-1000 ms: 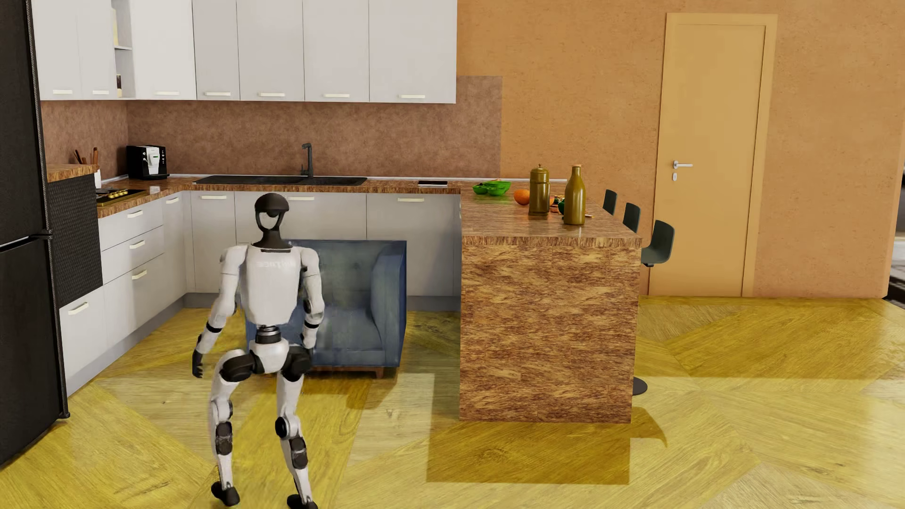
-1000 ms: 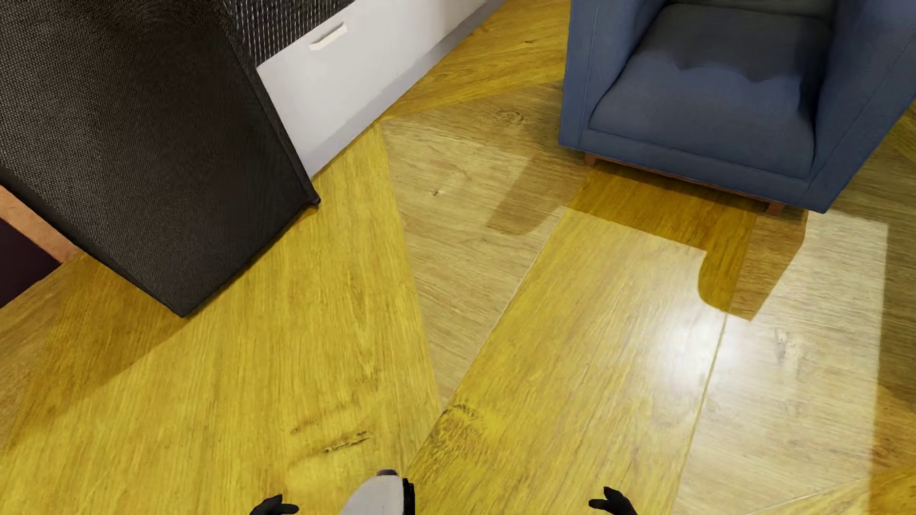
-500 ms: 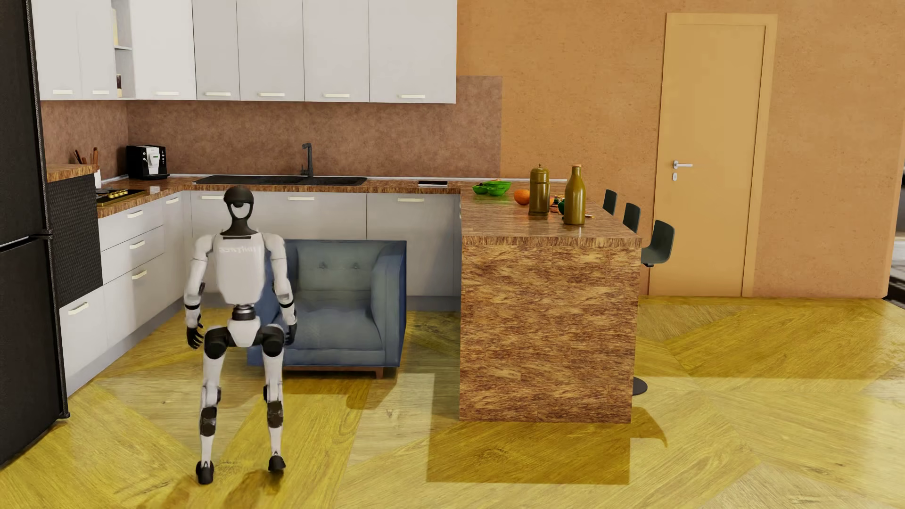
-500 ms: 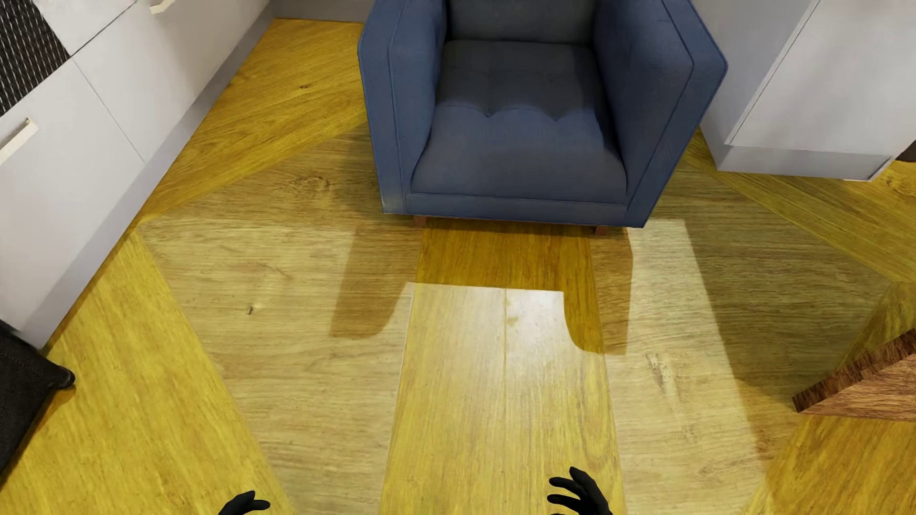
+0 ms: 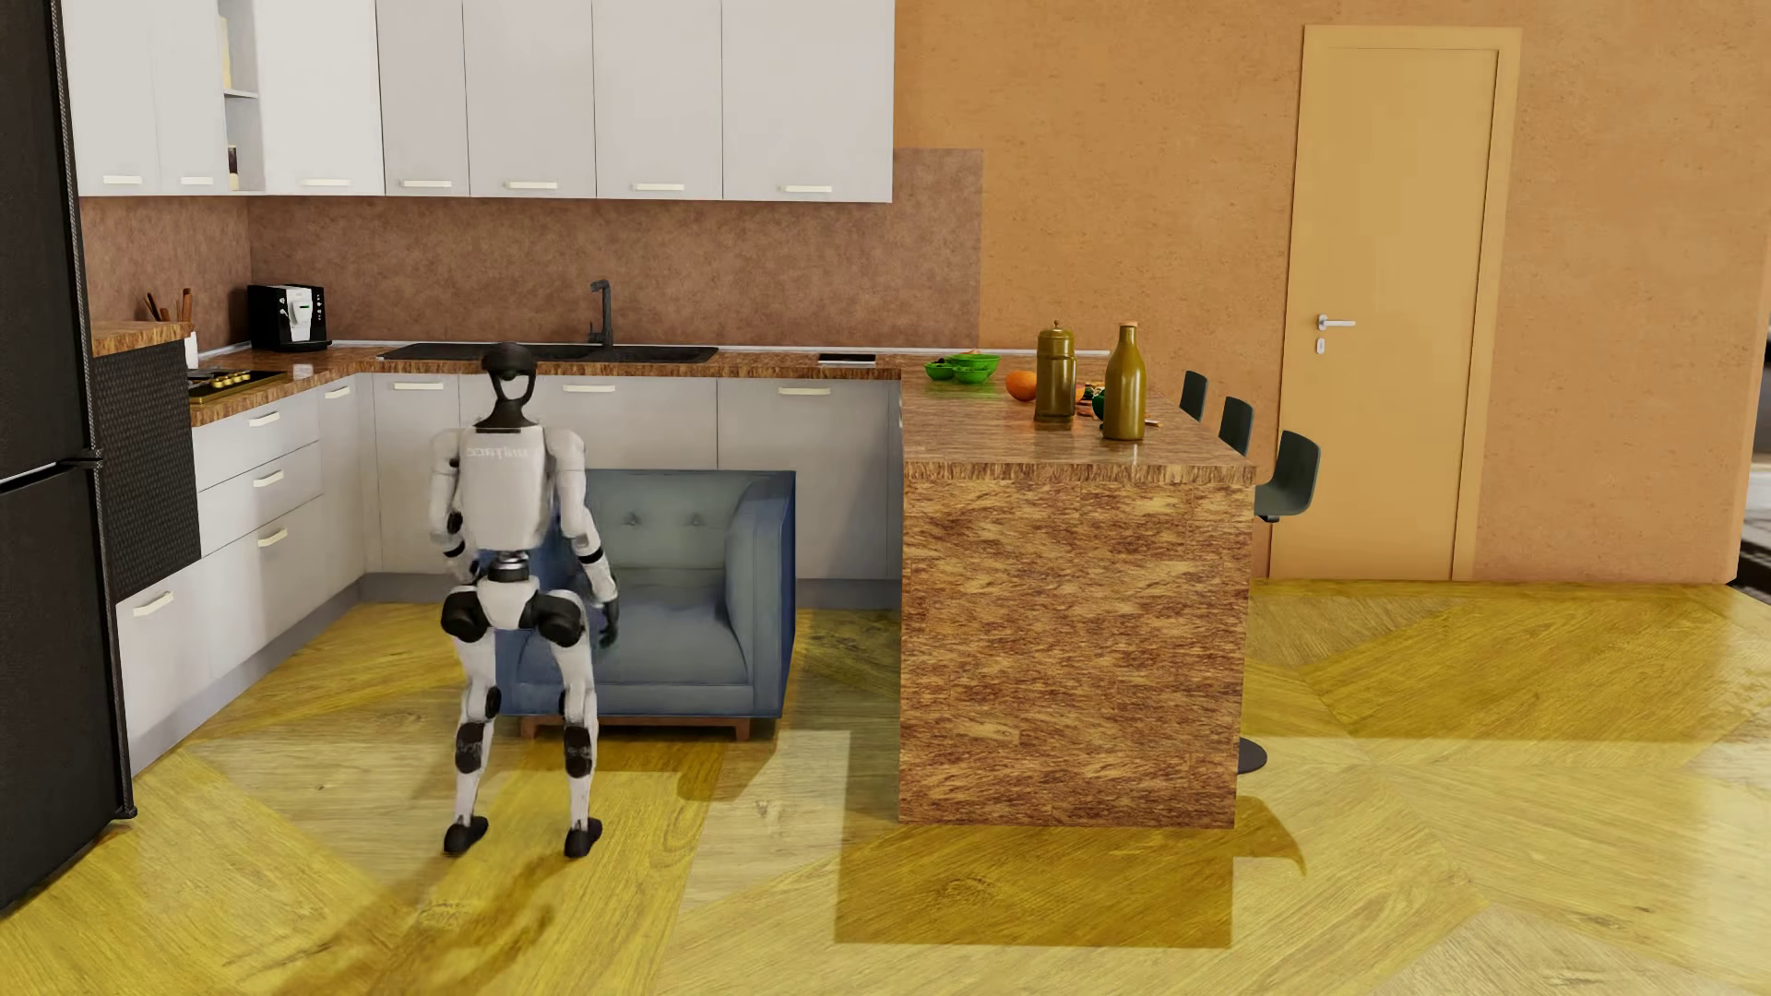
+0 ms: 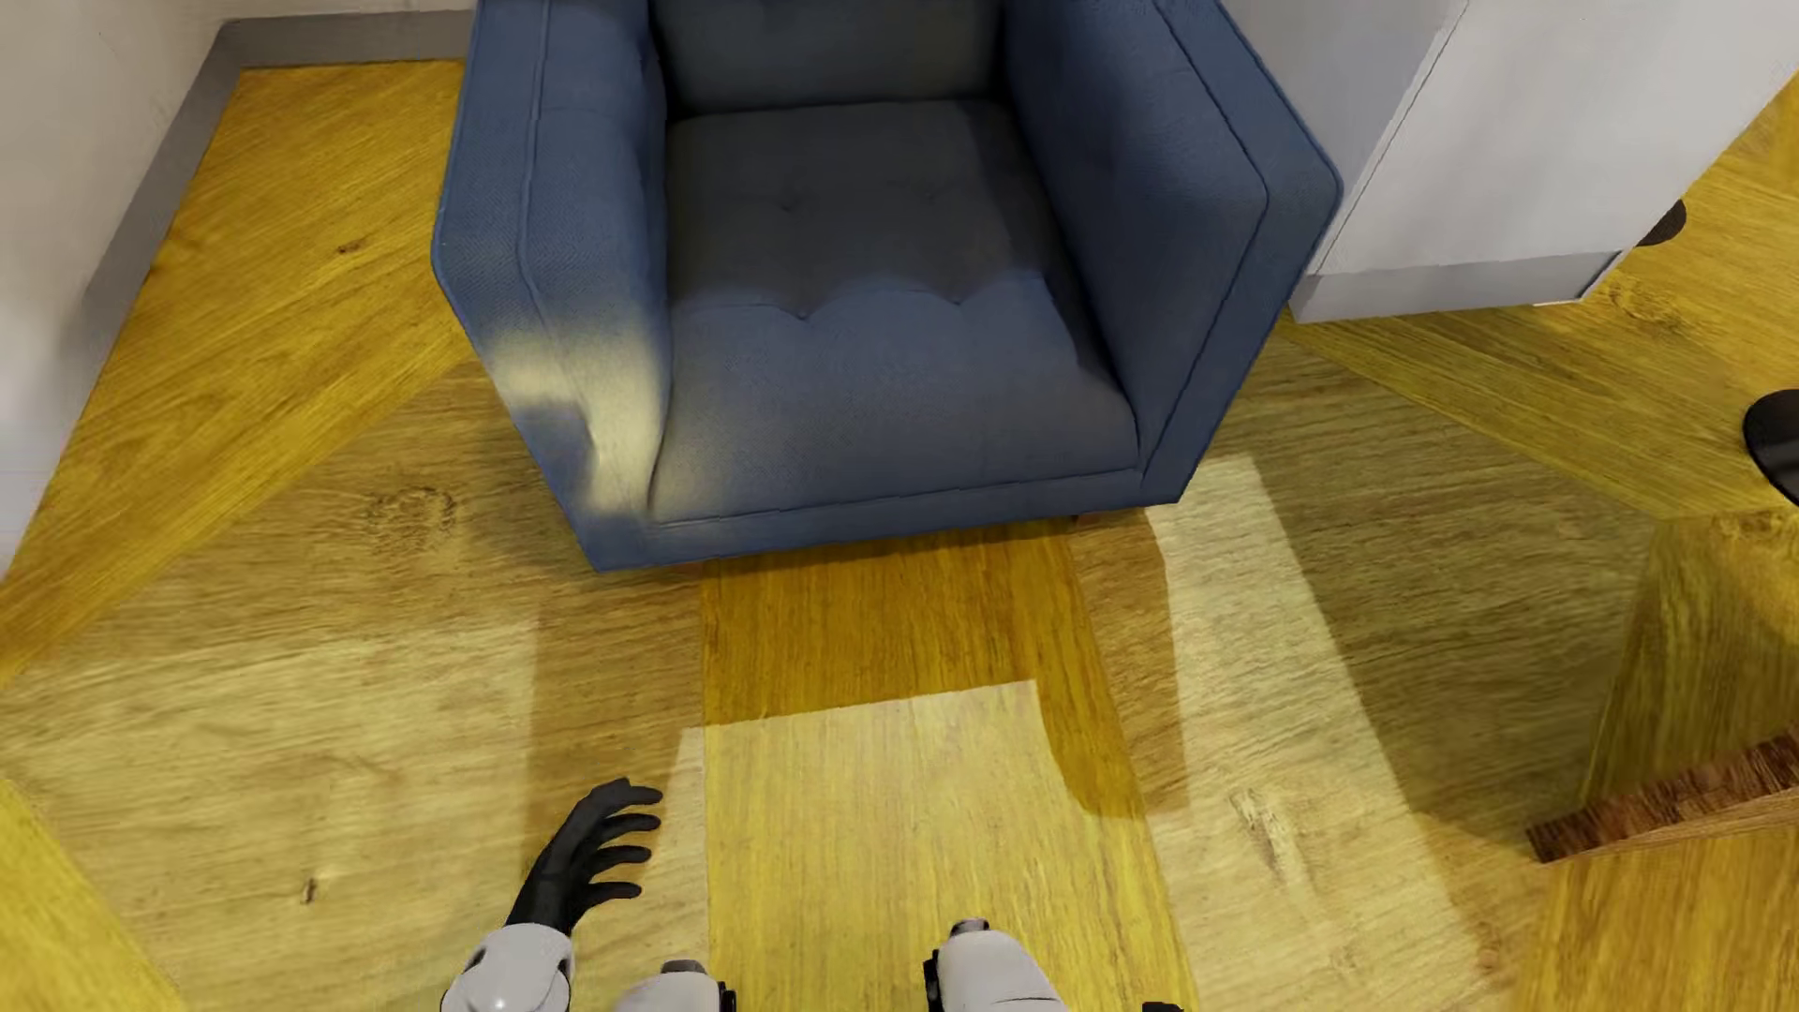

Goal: Move towards the armchair

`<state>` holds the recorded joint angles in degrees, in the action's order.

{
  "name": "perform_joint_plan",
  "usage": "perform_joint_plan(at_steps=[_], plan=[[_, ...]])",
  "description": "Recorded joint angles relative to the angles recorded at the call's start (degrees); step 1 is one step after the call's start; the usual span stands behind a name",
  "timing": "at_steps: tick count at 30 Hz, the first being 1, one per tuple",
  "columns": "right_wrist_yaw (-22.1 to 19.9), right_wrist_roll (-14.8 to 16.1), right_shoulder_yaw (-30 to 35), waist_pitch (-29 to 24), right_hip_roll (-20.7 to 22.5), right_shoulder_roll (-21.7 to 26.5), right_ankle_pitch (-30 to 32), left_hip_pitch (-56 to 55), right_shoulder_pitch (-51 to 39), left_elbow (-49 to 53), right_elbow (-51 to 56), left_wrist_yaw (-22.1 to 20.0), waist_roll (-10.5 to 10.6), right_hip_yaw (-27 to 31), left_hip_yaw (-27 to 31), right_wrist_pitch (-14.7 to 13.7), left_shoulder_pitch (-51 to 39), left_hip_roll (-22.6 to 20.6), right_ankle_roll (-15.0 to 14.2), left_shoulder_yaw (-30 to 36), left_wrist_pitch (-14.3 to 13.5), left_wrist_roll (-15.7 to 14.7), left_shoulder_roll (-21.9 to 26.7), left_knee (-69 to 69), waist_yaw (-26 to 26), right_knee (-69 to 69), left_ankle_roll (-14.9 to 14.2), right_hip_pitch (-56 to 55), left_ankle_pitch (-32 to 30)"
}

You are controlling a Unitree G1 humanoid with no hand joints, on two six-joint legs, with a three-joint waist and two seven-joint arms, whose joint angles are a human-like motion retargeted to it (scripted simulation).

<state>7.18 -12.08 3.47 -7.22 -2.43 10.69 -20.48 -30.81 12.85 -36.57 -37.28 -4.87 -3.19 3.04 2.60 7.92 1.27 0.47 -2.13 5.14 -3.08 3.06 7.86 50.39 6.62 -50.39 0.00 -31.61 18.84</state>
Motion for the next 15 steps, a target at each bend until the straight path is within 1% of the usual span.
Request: perform_joint_plan(at_steps=[1,2,3,4,5,6,7,8,9,10,11,12,14,15], plan=[[0.15,0.70,0.12,-0.54,0.55,0.00,-1.07,0.42,-2.41,0.07,1.13,2.67,1.60,-1.08,-0.45,-1.65,2.30,0.47,0.23,-0.73,-0.02,0.38,0.58,0.00,-2.52,0.67,2.23,1.75,1.41],[-0.89,2.62,0.13,-0.58,0.86,-1.07,-1.65,1.14,-4.57,0.16,2.33,5.26,2.84,-1.51,-0.81,-3.87,4.90,0.70,0.37,-1.91,0.19,0.84,2.22,-0.54,-4.86,0.76,3.75,2.73,2.84],[-2.46,5.50,1.28,-0.50,1.02,-1.42,-1.19,2.14,-6.79,-0.41,1.75,7.16,4.53,-2.02,-0.24,-7.05,6.80,0.90,-0.23,-2.76,1.02,1.17,3.04,-1.04,-5.86,1.04,3.53,3.71,3.59],[-3.90,8.87,0.79,-0.39,0.93,-2.56,0.76,4.04,-7.25,0.11,2.83,8.01,5.22,-1.96,-0.21,-10.11,7.92,0.97,1.43,-3.68,2.54,0.91,4.53,-3.73,-6.16,0.23,-1.05,3.70,2.80],[-4.79,12.06,1.39,0.07,0.70,-2.37,2.88,5.64,-7.46,1.28,2.95,7.77,5.38,-2.21,-0.54,-12.48,9.23,1.06,5.42,-5.32,3.75,0.24,4.93,-6.11,-5.81,-0.05,-4.97,3.45,2.15],[-4.93,14.20,-0.01,0.87,0.08,-2.17,2.44,6.69,-6.20,1.86,2.88,6.47,5.09,-2.40,-1.04,-13.72,9.65,0.60,11.72,-5.33,4.65,-0.68,3.61,-7.10,-5.16,1.72,-5.12,4.00,1.28],[-4.94,14.77,0.13,1.71,-0.36,-1.41,0.21,6.10,-4.99,2.08,2.13,4.65,4.60,-1.62,-1.32,-13.12,7.88,0.03,11.19,-3.71,6.06,-1.61,1.54,-5.07,-4.63,5.18,-2.56,5.55,0.20],[-4.83,14.59,0.42,2.67,-0.64,-0.69,0.58,5.52,-4.72,3.18,0.90,2.99,4.34,-0.91,-1.55,-11.23,6.30,0.18,-0.55,-1.67,7.39,-2.52,0.83,-3.38,-3.74,7.54,-0.30,6.86,0.44],[-5.25,14.50,0.11,3.48,0.31,-1.97,0.60,6.60,-3.89,2.56,1.66,1.94,4.12,-0.87,-1.28,-8.38,4.82,1.01,-0.78,-0.83,7.23,-3.26,1.94,-4.43,-3.10,7.82,0.25,7.13,2.20],[-5.98,14.55,0.85,4.35,0.93,-2.71,0.45,7.71,-2.54,2.31,1.66,1.45,3.89,-1.22,-0.54,-6.08,4.89,1.63,-0.51,-2.52,6.30,-3.79,2.25,-6.21,-2.50,7.91,-1.97,7.25,3.75],[-6.37,14.31,0.89,4.58,1.37,-2.12,0.86,8.23,-2.03,2.10,0.78,1.22,3.88,-1.51,-0.19,-4.33,5.17,2.13,-0.43,-3.32,5.79,-4.24,1.97,-6.72,-2.03,8.87,-3.41,7.96,4.02],[-6.65,13.67,0.06,4.34,1.05,-2.08,1.17,9.08,-2.17,2.13,0.53,1.37,2.97,-1.36,-0.37,-3.04,5.64,1.76,-0.46,-2.89,5.75,-4.72,2.73,-7.98,-1.41,9.41,-2.34,8.49,3.31],[-7.49,12.62,0.11,3.89,1.11,-2.41,2.35,9.98,-1.67,1.68,0.63,2.15,2.02,-1.74,-0.02,-2.47,6.34,1.87,-0.33,-2.91,6.33,-5.44,2.96,-9.61,-2.31,11.32,-2.62,9.65,2.15],[-7.40,12.81,-0.18,3.76,0.69,-1.87,2.85,10.08,-2.10,1.78,0.74,2.69,1.66,-2.12,0.35,-2.54,6.33,1.45,-0.43,-3.42,6.74,-5.67,2.71,-10.44,-2.80,12.01,-2.55,9.92,1.37]])
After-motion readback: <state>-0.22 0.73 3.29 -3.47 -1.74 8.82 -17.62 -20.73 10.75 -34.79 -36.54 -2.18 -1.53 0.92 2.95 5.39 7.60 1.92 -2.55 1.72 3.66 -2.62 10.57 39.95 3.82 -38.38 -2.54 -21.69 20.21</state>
